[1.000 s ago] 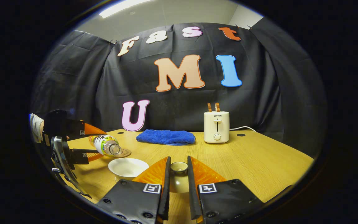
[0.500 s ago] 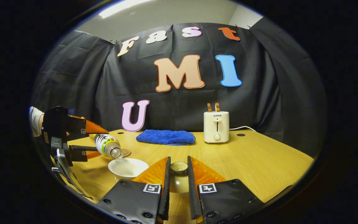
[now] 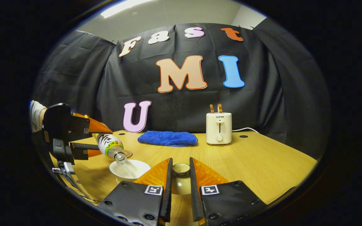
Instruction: Open the teacup lid with one hand, grasp the water bottle and pour water into the teacup with the other hand; after pouring, place the water bottle on the coaster and then close the teacup lid.
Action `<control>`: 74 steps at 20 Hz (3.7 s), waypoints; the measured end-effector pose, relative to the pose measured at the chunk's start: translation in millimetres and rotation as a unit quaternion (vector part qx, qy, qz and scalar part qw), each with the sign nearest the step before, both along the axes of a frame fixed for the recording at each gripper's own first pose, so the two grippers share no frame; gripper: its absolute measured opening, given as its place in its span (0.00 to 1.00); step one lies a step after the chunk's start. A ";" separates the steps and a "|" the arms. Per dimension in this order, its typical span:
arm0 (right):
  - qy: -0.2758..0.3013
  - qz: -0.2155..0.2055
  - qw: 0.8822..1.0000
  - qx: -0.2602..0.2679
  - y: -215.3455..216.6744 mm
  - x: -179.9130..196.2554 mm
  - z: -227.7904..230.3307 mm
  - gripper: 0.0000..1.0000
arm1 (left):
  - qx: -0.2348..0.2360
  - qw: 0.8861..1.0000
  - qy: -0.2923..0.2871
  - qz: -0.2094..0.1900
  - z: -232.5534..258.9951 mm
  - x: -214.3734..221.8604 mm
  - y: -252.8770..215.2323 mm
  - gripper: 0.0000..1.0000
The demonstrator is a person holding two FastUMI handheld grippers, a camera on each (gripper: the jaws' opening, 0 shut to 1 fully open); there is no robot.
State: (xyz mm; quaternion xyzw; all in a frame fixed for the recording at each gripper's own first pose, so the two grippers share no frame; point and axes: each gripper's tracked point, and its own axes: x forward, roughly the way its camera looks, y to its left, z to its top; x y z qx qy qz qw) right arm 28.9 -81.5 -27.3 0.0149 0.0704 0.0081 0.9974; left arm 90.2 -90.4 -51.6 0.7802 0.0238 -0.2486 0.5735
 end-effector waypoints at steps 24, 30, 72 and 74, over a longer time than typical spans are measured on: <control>-0.001 -0.001 1.000 0.004 -0.5 0.1 0.4 0.32 | 0.112 0.992 -0.037 -0.037 30.2 9.7 0.5 0.61; -0.001 -0.001 1.000 0.004 -0.7 0.1 0.9 0.31 | 0.136 0.989 -0.044 -0.035 37.2 14.8 3.2 0.61; -0.005 -0.003 1.000 -0.002 -0.2 0.2 0.9 0.32 | -0.298 0.933 0.180 0.088 -13.6 -14.5 -14.3 0.61; -0.005 -0.004 1.000 -0.001 -0.8 0.4 1.3 0.32 | -0.359 0.907 0.197 0.098 -11.1 -19.4 -26.0 0.60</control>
